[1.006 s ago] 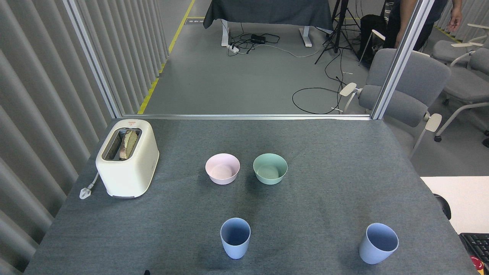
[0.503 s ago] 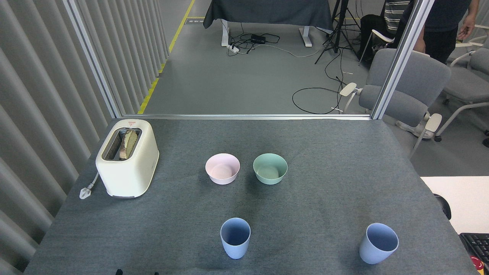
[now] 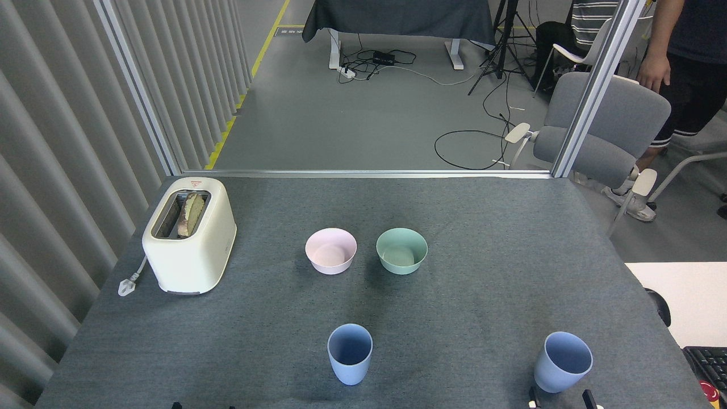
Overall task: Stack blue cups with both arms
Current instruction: 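Reach the right gripper to the other blue cup and grasp it, then lift the blue cup with the right gripper and carry it over the first cup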
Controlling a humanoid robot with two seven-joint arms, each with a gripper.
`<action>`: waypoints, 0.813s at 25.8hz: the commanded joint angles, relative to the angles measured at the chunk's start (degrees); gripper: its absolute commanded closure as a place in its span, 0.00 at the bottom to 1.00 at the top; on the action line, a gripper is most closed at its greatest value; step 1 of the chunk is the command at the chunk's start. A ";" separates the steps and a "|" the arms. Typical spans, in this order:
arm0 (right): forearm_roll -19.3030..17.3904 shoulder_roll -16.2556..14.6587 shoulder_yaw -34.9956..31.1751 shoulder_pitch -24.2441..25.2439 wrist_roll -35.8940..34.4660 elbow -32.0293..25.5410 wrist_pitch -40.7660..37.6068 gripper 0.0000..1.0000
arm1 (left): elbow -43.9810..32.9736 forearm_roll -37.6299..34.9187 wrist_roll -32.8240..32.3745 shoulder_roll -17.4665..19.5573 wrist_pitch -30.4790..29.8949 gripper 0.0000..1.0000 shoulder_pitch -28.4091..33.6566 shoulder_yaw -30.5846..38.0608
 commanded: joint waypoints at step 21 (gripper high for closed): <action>0.14 -3.73 0.56 -8.87 1.89 6.05 0.02 0.03 | -0.05 0.09 0.00 -0.02 0.07 0.00 0.00 0.01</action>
